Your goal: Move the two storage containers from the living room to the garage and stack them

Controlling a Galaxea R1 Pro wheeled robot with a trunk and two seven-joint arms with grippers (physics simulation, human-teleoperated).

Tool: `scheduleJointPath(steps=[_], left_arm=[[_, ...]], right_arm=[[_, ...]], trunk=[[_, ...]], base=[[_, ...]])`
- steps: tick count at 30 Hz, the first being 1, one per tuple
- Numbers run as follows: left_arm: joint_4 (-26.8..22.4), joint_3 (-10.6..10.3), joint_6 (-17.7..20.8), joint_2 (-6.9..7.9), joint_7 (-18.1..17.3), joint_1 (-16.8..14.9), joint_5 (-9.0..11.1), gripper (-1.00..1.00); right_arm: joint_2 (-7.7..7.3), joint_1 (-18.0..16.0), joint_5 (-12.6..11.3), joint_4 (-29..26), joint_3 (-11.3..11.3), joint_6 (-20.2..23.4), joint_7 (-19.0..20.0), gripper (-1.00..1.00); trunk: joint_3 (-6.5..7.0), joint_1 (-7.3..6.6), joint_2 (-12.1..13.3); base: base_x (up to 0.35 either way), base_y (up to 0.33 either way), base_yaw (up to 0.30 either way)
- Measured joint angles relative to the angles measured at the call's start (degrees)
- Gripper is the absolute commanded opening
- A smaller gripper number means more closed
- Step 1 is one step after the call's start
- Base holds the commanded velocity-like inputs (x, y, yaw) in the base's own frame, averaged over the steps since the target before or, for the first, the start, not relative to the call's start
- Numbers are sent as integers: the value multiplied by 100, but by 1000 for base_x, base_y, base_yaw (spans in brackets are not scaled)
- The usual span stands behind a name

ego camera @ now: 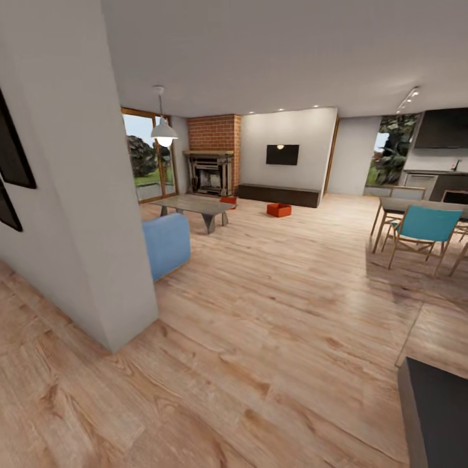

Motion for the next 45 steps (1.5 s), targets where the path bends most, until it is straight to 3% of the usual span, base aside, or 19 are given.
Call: scheduleJointPath(steps=[10,35,45], left_arm=[[0,8,7,0,0,0,6,100],[4,8,11,0,0,0,5,100],[1,8,1,0,0,0,3,100]], right_arm=[[0,1,-17,-1,-6,-21,1,100],[-1,2,-23,-2,-5,-6,3,100],[0,0,-15,0,4,-11,0,100]], trunk=[[0,0,0],[0,0,0],[0,0,0]], base=[[326,0,-23],[326,0,-269],[326,0,-69]])
